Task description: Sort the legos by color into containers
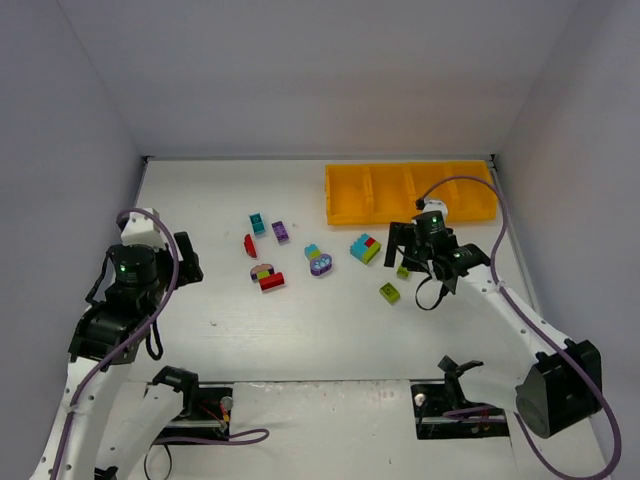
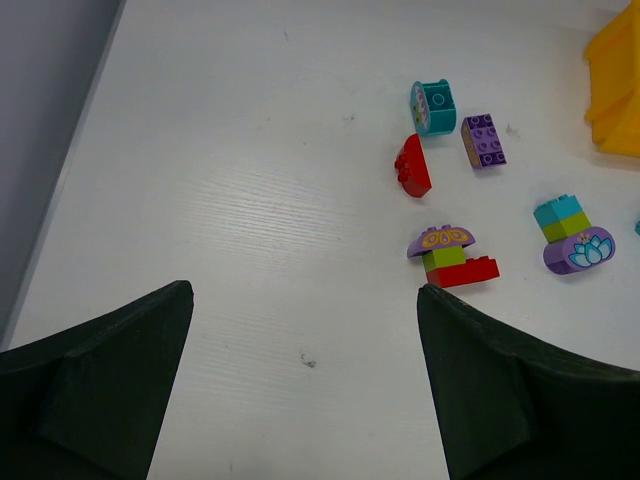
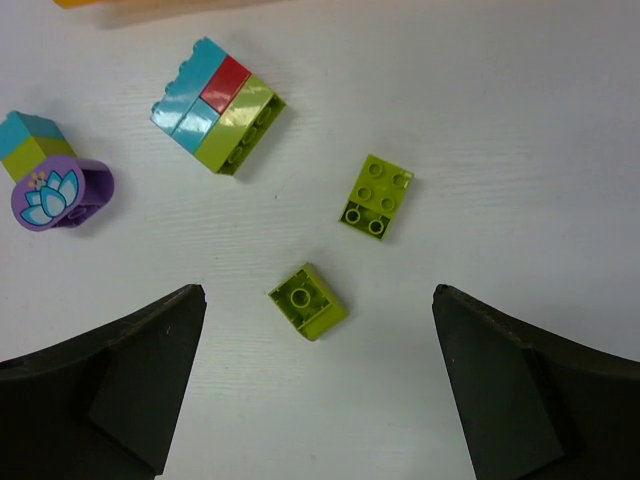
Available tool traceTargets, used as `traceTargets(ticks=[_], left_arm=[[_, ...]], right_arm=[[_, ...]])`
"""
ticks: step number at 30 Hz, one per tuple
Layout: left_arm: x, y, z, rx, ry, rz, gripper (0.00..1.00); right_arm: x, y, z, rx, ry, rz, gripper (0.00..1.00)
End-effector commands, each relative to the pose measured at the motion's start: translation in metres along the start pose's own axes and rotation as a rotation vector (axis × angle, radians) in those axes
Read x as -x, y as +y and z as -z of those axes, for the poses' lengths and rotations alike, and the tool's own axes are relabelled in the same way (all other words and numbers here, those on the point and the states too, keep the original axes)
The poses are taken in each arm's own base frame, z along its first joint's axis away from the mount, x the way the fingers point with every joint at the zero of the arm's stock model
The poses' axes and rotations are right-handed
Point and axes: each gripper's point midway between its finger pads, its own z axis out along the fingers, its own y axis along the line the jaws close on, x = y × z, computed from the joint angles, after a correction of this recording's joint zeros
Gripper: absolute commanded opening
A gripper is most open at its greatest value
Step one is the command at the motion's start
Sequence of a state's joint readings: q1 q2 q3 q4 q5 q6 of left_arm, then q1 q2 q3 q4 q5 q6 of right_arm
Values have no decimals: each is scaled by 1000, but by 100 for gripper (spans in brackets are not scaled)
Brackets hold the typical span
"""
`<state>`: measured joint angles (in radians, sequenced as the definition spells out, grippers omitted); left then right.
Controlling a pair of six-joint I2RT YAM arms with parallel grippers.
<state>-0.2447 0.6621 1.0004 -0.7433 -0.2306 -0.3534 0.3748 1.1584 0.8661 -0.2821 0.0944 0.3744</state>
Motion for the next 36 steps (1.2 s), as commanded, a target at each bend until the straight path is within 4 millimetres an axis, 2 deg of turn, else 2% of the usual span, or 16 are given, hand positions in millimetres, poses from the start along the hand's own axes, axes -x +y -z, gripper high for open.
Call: traceTargets(ticks=[1, 5, 12, 23, 29, 30, 32, 34, 35, 36], left_arm=[[25, -2, -2, 9, -81, 40, 87], [29, -1, 0, 14, -94, 40, 87], [28, -3, -2, -9, -125, 22, 87], [19, -2, -2, -11, -98, -14, 87], [17, -2, -2, -15, -95, -19, 87], [17, -2, -3, -15, -95, -24, 87], [17, -2, -3, -15, -95, -25, 87], [17, -3, -4, -22, -98, -25, 87], [17, -4, -4, -23, -95, -24, 87], [17, -5, -5, -28, -95, -22, 86]], right_arm=[[-10, 15, -9, 42, 42, -43, 93], [-32, 29, -18, 42, 103, -17, 95], [-73, 31, -45, -35, 217, 26, 100], [-96, 18, -68, -123, 286, 78, 98], [-106, 18, -73, -118, 314, 88, 83], [-108, 17, -73, -121, 321, 89, 77], [-110, 15, -74, -125, 322, 90, 72], [-112, 13, -73, -133, 322, 89, 54], [-112, 13, -73, -131, 319, 87, 38], [-108, 14, -70, -128, 305, 81, 31]])
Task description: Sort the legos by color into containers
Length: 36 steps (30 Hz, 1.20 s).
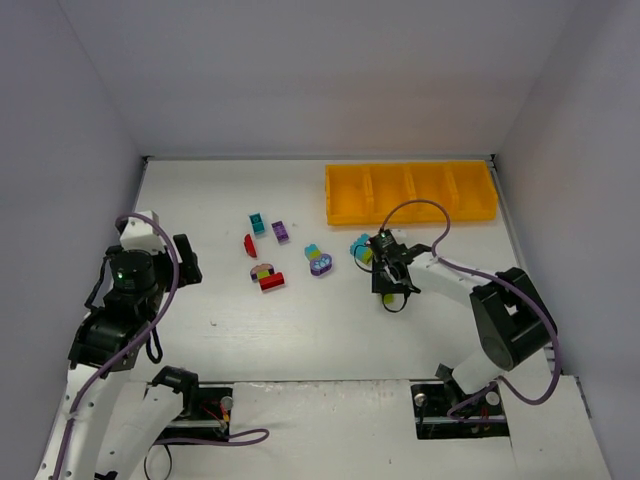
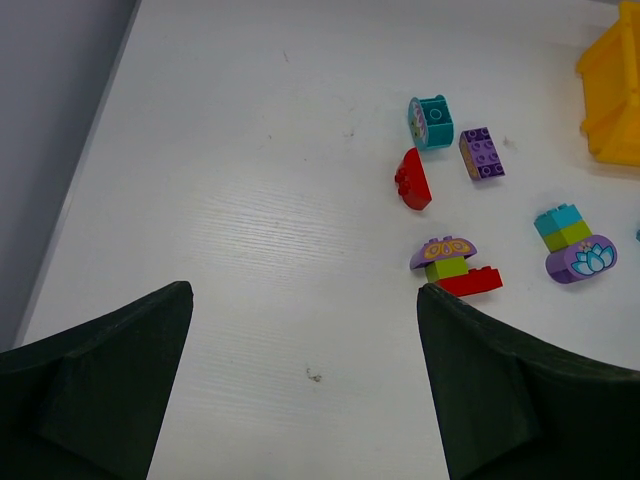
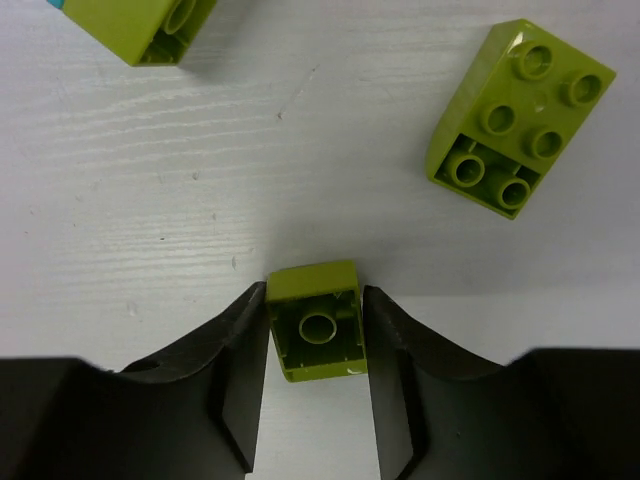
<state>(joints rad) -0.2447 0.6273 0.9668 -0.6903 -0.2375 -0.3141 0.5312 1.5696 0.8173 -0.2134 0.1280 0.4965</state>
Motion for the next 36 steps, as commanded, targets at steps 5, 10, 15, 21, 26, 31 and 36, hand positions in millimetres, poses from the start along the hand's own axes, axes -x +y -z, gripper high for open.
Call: traceTargets(ticks=[5, 10, 15, 21, 26, 31, 36], left_arm=[[11, -8, -8, -24, -34, -1, 87], [12, -8, -7, -23, -35, 0, 87], [12, -10, -7, -34, -27, 11, 87], [15, -11, -2, -36, -16, 22, 87], [13, -11, 5, -47, -10, 40, 87], [8, -7, 9, -34, 1, 57, 87], [4, -4, 9, -22, 7, 54, 87]], right_arm=[[37, 4, 31, 19, -155, -23, 0], [124, 14, 90, 37, -407, -26, 0], [199, 9, 92, -7, -497, -45, 0], [280, -12, 64, -40, -561, -151, 2], [311, -14, 22, -85, -550, -175, 17], [331, -17, 0, -126, -563, -193, 57], [337, -21, 4, -135, -578, -199, 93]])
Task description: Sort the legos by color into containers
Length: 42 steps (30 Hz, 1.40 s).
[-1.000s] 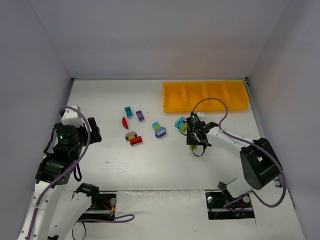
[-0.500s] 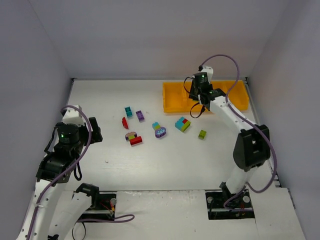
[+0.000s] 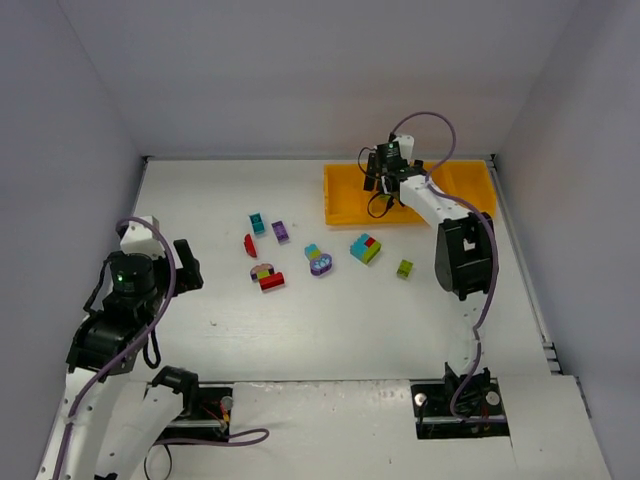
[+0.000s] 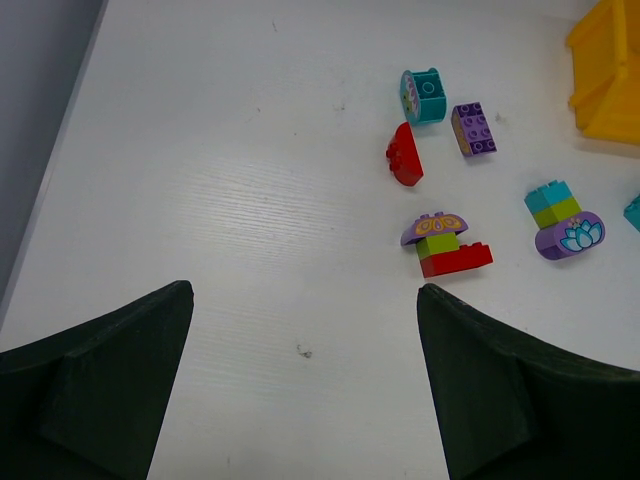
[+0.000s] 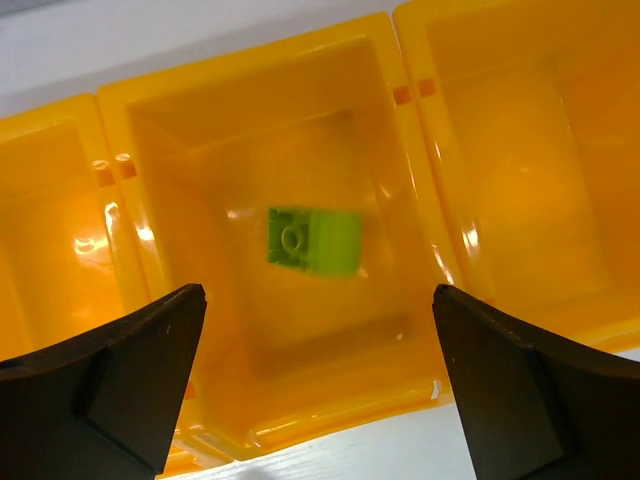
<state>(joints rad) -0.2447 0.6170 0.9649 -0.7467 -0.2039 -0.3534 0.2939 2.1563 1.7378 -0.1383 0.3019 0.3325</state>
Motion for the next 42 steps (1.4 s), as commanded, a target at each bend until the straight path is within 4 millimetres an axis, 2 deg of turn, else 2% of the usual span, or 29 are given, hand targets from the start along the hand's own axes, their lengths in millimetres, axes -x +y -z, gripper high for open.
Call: traceTargets(ticks=[1, 3, 4, 5, 6, 7, 8, 9, 10, 11, 14, 15, 17, 18, 22, 25, 29, 32, 34, 35, 37, 38, 39, 41, 42], left_arm=[[18, -2, 5, -3, -50, 30, 87], [18, -2, 4, 1, -49, 29, 87], [19, -3, 3, 0, -50, 31, 87], [20, -4, 2, -4, -52, 34, 87], [20, -4, 1, -5, -52, 35, 87], [22, -6, 0, -10, -58, 39, 87], [21, -8, -2, -17, -55, 40, 87], [23, -9, -3, -22, -61, 42, 87], [24, -10, -4, -26, -63, 43, 87], [24, -12, -6, -28, -58, 43, 87], [27, -17, -10, -45, -61, 44, 87], [29, -19, -10, -54, -64, 46, 87], [29, -21, -13, -62, -60, 43, 87], [30, -24, -14, -72, -60, 45, 87], [30, -28, -17, -89, -52, 48, 87], [30, -31, -18, -99, -44, 49, 87], [28, -31, -18, -100, -38, 48, 87], [25, -30, -17, -100, -31, 49, 87], [22, -30, -18, -99, -25, 50, 87], [21, -29, -17, -98, -23, 48, 87], [19, -29, -17, -98, -19, 48, 87], [18, -28, -17, -95, -15, 47, 87], [19, -29, -16, -98, -19, 48, 87], [18, -27, -16, -94, -16, 44, 87], [19, -27, -16, -93, -18, 43, 87]], right_arm=[[63, -5, 31, -6, -156, -63, 95], [63, -10, 41, -11, -161, -74, 95], [73, -13, 58, -2, -188, -93, 95], [59, -20, 60, -17, -163, -100, 95], [54, -24, 67, -19, -159, -112, 95], [60, -30, 86, -11, -182, -138, 95], [33, -39, 84, -35, -135, -145, 95], [25, -46, 90, -48, -127, -157, 94], [25, -54, 106, -49, -138, -180, 93], [-5, -64, 104, -77, -89, -181, 93], [-30, -81, 121, -96, -67, -213, 88], [-51, -86, 124, -98, -32, -224, 87], [-74, -88, 125, -89, 13, -231, 87], [-96, -89, 123, -79, 64, -242, 86], [-142, -88, 118, -67, 172, -269, 83], [-164, -81, 112, -37, 242, -266, 81], [-178, -78, 106, -27, 277, -269, 74], [-182, -79, 101, -33, 276, -255, 61], [-185, -80, 98, -40, 281, -242, 48], [-185, -80, 97, -38, 281, -231, 36], [-186, -79, 94, -38, 286, -218, 24], [-181, -78, 94, -31, 277, -207, 9], [-176, -76, 95, -23, 267, -203, 3], [-163, -73, 101, -4, 230, -207, 0], [-142, -68, 103, 22, 187, -184, 0]])
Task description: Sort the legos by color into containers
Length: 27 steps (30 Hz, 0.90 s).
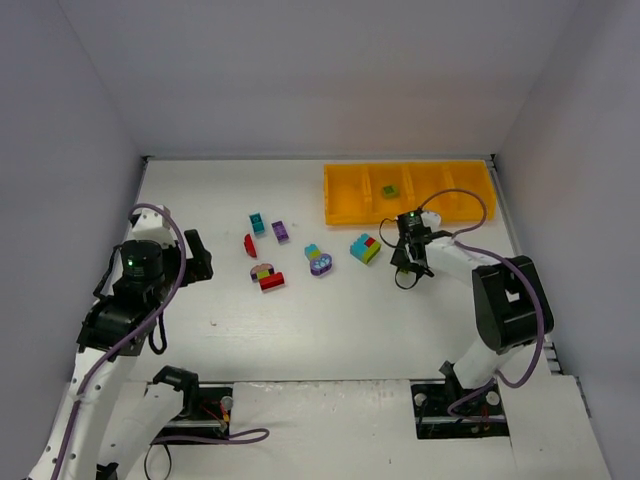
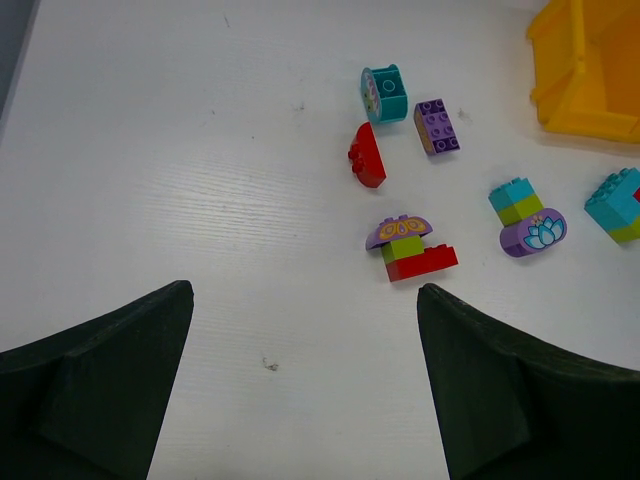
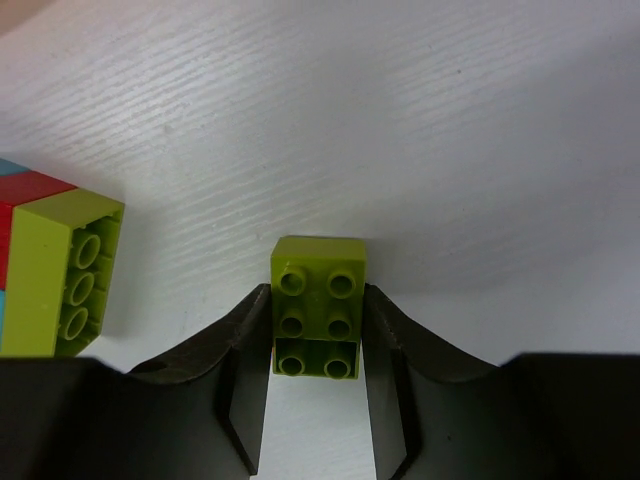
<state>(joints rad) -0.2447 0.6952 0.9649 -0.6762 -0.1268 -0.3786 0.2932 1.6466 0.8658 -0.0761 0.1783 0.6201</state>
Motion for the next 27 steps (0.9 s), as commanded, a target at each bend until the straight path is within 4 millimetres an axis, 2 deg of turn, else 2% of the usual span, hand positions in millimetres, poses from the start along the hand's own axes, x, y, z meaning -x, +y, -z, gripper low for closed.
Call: traceTargets(ticks=[1, 2, 3, 6, 7, 9, 10, 11, 12, 13, 14, 15, 18, 22, 23, 24, 25, 27], left_arm=[[16, -6, 2, -22, -47, 16, 87], [14, -6, 1, -20, -41, 13, 87], [14, -6, 1, -19, -39, 13, 87], [11, -5, 0, -14, -22, 6, 87], [9, -5, -2, -13, -13, 6, 87], [5, -4, -4, -9, 3, 7, 87], [3, -5, -5, -9, 12, 9, 87], [1, -5, -6, -9, 17, 13, 87], [-1, -5, -8, -10, 24, 16, 87], [-3, -7, -9, -15, 32, 19, 87], [-4, -7, -11, -17, 36, 21, 87], [-5, -8, -12, -19, 41, 23, 87], [-9, -11, -18, -20, 64, 48, 87], [-17, -16, -30, -22, 108, 79, 87], [-16, -19, -33, -28, 104, 87, 87], [-18, -21, -37, -31, 117, 100, 87], [-16, -23, -41, -36, 110, 110, 87], [-19, -25, -48, -30, 123, 132, 87]], right_arm=[[54, 24, 25, 78, -142, 24, 0], [65, 30, 33, 97, -171, 36, 0], [88, 38, 48, 120, -232, 57, 0], [126, 50, 67, 140, -330, 88, 0], [149, 59, 79, 152, -386, 118, 0], [167, 69, 78, 154, -419, 153, 2], [190, 78, 89, 160, -468, 168, 2], [198, 82, 89, 155, -481, 172, 4], [202, 85, 80, 144, -476, 181, 6], [217, 93, 87, 155, -507, 186, 8], [223, 97, 85, 156, -514, 188, 8], [222, 100, 69, 141, -494, 203, 8], [233, 115, 52, 146, -489, 219, 11], [240, 125, 27, 140, -475, 226, 20], [236, 127, 15, 135, -457, 233, 26], [240, 129, 14, 133, -464, 224, 30], [238, 130, 7, 131, -453, 229, 43], [241, 133, 6, 134, -460, 228, 55]])
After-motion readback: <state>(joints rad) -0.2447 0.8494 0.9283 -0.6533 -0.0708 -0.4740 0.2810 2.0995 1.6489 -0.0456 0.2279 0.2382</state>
